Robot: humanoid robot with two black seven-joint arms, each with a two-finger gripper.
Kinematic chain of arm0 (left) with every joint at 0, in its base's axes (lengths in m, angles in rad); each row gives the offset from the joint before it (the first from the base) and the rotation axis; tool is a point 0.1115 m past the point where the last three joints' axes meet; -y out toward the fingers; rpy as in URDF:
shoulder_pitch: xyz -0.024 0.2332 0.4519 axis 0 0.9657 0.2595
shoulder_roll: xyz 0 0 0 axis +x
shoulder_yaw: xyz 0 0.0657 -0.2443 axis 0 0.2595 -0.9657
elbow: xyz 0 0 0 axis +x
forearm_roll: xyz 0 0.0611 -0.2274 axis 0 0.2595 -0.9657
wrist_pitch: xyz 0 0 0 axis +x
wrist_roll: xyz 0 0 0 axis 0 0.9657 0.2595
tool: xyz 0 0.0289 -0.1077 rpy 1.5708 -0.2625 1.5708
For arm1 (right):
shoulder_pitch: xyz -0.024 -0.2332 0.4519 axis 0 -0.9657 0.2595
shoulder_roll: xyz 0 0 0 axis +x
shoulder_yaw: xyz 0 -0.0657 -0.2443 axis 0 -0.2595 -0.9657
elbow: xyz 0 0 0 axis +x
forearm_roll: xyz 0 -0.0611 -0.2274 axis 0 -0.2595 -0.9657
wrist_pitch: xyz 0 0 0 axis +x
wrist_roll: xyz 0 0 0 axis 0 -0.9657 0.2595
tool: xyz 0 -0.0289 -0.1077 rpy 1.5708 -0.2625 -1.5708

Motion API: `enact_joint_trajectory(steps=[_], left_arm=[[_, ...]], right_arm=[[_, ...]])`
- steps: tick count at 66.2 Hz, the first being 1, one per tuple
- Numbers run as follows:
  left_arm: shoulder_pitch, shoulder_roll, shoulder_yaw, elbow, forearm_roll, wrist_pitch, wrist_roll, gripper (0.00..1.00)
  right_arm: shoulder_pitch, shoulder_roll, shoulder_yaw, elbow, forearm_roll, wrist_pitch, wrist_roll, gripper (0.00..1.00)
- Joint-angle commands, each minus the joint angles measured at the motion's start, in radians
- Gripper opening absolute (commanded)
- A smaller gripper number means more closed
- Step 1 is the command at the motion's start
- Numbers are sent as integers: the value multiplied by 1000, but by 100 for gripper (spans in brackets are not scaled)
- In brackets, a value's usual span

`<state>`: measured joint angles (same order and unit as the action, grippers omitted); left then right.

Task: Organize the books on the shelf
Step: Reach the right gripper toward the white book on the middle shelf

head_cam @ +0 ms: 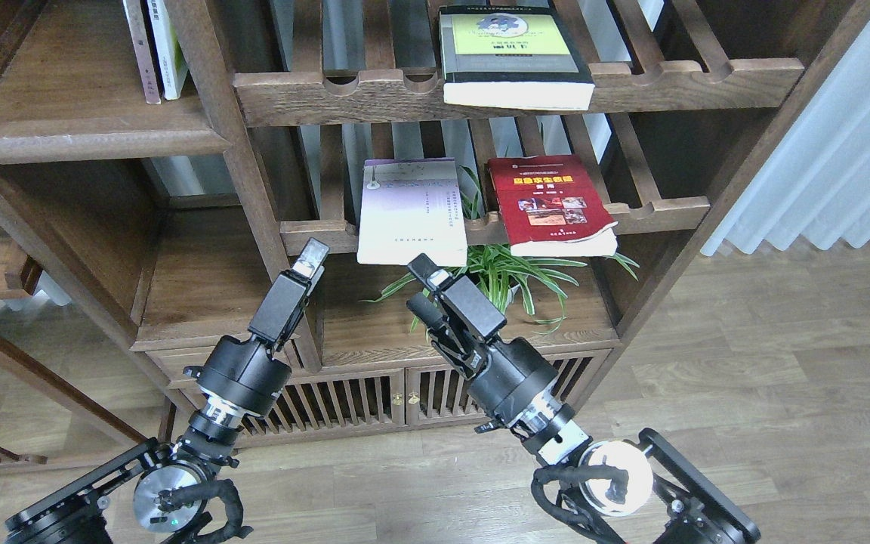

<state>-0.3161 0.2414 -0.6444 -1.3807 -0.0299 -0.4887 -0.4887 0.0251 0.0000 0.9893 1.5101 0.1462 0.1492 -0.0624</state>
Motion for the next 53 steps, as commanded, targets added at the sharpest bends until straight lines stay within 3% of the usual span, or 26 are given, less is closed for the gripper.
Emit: enact_joint_trajectory(steps=[1, 28, 53], left_arm=[[0, 1, -9, 5, -1, 0, 0, 100], [-5, 10, -43, 5, -1, 0, 0, 100], [17, 55, -44, 2, -2, 0, 0, 100]], right_arm=[[9, 0, 8, -14, 0, 0, 1, 99], [26, 0, 6, -37, 0, -19, 1, 99], [177, 0, -21, -240, 4, -54, 21, 99]])
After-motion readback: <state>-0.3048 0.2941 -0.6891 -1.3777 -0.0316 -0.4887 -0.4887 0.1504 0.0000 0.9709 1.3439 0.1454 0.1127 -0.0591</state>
